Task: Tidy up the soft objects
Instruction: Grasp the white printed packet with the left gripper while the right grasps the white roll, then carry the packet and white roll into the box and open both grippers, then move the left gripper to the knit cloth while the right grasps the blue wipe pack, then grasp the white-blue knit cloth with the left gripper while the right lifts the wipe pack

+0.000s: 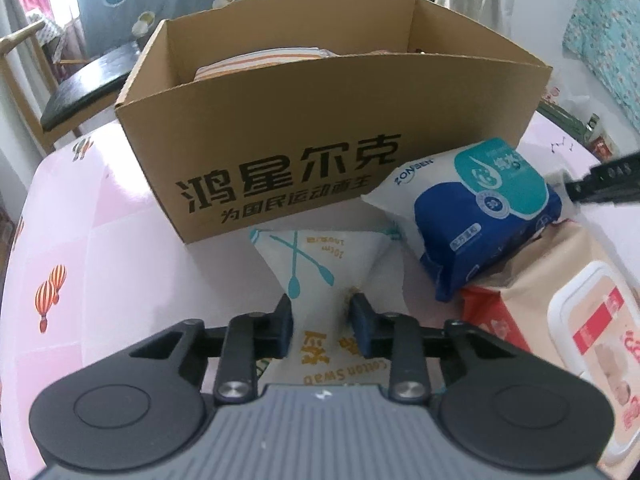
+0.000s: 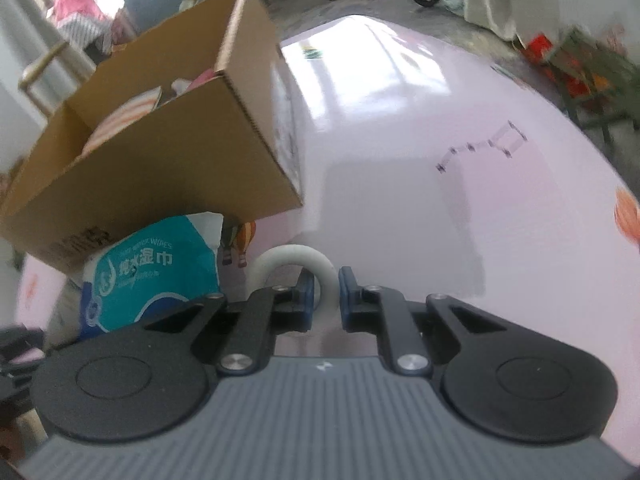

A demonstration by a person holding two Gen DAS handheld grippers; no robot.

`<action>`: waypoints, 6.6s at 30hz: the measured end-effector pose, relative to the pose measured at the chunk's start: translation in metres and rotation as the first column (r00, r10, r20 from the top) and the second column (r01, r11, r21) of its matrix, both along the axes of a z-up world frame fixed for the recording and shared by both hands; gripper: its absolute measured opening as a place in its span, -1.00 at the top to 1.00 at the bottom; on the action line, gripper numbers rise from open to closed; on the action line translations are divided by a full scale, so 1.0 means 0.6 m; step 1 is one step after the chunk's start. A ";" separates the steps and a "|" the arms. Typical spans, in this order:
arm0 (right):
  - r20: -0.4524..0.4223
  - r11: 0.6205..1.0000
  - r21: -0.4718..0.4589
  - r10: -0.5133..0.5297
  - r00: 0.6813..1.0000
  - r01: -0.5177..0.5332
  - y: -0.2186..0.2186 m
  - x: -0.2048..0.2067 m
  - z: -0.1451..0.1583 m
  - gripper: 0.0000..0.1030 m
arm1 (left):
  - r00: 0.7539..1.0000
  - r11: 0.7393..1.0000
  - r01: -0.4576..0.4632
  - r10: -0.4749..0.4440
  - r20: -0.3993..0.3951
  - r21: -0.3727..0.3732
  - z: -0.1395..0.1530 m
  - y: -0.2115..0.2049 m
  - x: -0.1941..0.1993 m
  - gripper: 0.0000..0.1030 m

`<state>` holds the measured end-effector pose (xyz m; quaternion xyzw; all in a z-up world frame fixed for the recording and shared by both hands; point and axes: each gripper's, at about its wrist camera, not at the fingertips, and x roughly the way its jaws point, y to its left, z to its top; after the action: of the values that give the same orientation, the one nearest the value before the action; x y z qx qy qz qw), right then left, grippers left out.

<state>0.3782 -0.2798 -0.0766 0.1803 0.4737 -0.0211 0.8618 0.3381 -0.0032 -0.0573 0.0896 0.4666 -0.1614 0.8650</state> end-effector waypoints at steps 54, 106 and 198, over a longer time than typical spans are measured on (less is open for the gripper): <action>-0.149 0.791 -0.505 0.313 0.938 -0.344 0.212 0.430 0.149 0.78 | 0.987 0.989 0.116 -0.105 0.120 -0.096 0.159 -0.020 0.268 0.43; -0.095 0.734 -0.574 0.379 0.921 -0.362 0.225 0.365 0.215 0.56 | 0.983 0.968 -0.123 0.088 -0.162 -0.218 0.131 -0.052 0.341 0.04; -0.047 0.895 -0.278 0.351 0.935 -0.349 0.248 0.051 0.078 -0.52 | 0.983 0.983 0.182 -0.183 -0.022 -0.031 0.007 0.108 -0.256 0.61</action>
<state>0.4089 -0.1312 -0.0297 -0.0324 0.4884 0.0674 0.8694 0.1846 0.0614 -0.0532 0.1173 0.4645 -0.2477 0.8421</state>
